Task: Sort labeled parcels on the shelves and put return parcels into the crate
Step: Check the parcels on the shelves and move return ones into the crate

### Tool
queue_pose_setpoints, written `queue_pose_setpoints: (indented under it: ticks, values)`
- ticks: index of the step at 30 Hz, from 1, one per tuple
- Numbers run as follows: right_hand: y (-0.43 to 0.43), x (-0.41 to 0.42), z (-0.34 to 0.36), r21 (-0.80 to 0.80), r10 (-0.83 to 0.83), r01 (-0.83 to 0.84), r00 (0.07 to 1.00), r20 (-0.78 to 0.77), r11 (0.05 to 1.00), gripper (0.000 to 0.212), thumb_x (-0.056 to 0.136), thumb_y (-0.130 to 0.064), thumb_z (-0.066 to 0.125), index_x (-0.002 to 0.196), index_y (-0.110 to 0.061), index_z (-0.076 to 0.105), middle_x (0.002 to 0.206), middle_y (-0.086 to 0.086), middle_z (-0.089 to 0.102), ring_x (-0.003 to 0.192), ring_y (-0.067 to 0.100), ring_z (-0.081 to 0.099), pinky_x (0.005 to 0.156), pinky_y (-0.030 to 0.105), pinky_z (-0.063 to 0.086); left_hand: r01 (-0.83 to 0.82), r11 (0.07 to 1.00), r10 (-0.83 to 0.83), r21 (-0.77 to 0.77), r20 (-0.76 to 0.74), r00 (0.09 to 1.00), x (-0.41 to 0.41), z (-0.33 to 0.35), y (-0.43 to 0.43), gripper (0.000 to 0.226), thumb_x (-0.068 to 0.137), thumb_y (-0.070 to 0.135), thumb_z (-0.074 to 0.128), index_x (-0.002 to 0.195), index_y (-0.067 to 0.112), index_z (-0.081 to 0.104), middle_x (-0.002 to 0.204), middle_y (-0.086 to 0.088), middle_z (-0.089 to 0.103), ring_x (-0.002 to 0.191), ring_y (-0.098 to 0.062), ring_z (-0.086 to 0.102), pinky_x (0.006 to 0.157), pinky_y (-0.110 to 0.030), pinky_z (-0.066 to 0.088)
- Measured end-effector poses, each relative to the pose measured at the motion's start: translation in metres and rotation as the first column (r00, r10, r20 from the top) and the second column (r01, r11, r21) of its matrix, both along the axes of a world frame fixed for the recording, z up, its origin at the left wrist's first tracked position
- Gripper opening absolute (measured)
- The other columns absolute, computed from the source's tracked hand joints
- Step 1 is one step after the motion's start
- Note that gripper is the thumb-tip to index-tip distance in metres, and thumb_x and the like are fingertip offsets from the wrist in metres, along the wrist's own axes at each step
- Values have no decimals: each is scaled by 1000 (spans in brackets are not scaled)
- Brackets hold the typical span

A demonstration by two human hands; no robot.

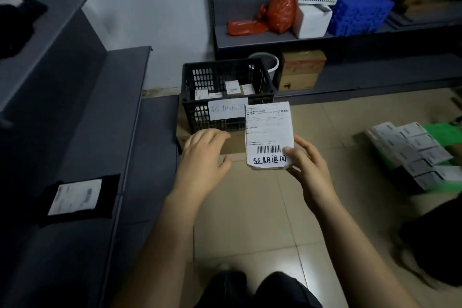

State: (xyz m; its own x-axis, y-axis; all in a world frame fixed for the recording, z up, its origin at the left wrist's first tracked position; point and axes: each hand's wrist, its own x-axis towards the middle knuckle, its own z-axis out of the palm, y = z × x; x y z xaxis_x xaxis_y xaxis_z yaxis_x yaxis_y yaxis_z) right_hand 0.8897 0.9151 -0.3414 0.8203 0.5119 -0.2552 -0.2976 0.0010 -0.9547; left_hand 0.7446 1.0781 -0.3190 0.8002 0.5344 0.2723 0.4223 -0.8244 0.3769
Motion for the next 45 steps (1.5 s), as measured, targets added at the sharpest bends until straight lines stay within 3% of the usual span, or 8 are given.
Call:
queue_pose_setpoints:
  ticks: [8, 12, 16, 23, 28, 35, 39, 45]
  values:
    - [88, 123, -2, 13, 20, -20, 1000, 4, 1000, 47, 83, -15, 70, 128, -17, 58, 113, 4, 71, 95, 11, 70, 69, 18, 53, -30, 999, 30, 18, 4, 1000, 113, -4, 92, 39, 82, 18, 69, 120, 13, 61, 117, -2, 60, 113, -24, 51, 101, -40, 35]
    - [134, 199, -2, 11, 65, -66, 998, 26, 998, 50, 76, -22, 72, 125, -20, 60, 113, 2, 72, 103, 16, 69, 86, 32, 55, -66, 998, 66, 18, 34, 997, 185, -6, 130, 39, 82, 17, 69, 120, 13, 61, 118, -2, 59, 113, -22, 52, 101, -39, 35]
    - [174, 273, 2, 3, 114, -114, 992, 60, 993, 48, 77, -20, 72, 124, -18, 60, 114, 3, 71, 106, 17, 68, 91, 34, 53, -113, 993, 113, 14, 53, 992, 252, -6, 157, 40, 81, 16, 70, 120, 12, 61, 120, -3, 60, 115, -24, 52, 102, -41, 36]
    - [234, 364, 5, -11, 143, -143, 989, 38, 990, 53, 73, -22, 71, 125, -19, 60, 115, 4, 71, 104, 18, 68, 88, 32, 55, -165, 986, 165, 5, 45, 985, 327, -12, 204, 39, 80, 15, 71, 118, 13, 62, 117, -2, 61, 111, -22, 54, 98, -31, 32]
    - [277, 397, -10, -29, 172, -171, 985, 24, 985, 38, 87, -12, 66, 123, -21, 60, 114, 1, 71, 102, 16, 69, 89, 35, 54, -173, 985, 174, -25, 4, 985, 354, -22, 248, 39, 82, 17, 68, 120, 14, 60, 118, 0, 59, 111, -19, 52, 98, -35, 41]
    - [357, 429, -42, -70, 177, -180, 983, -39, 981, 51, 73, -26, 70, 123, -23, 60, 113, 0, 72, 102, 15, 69, 89, 33, 53, -136, 990, 134, -37, -56, 989, 393, -50, 340, 40, 81, 18, 70, 119, 12, 61, 114, -3, 59, 107, -21, 54, 93, -36, 43]
    - [404, 440, -69, -95, 177, -189, 977, -117, 977, 38, 87, -18, 66, 124, -24, 59, 111, -2, 72, 100, 13, 69, 79, 26, 52, -110, 992, 105, -54, -82, 991, 408, -74, 392, 41, 79, 16, 71, 118, 9, 62, 114, -6, 61, 106, -24, 56, 94, -36, 42]
    - [445, 448, -132, -201, 174, -217, 962, -209, 955, 41, 87, -22, 67, 127, -24, 59, 113, -2, 72, 104, 15, 68, 83, 33, 53, -103, 985, 81, -136, -160, 984, 418, -139, 441, 37, 79, 14, 70, 116, 11, 62, 110, -5, 60, 101, -26, 57, 87, -40, 47]
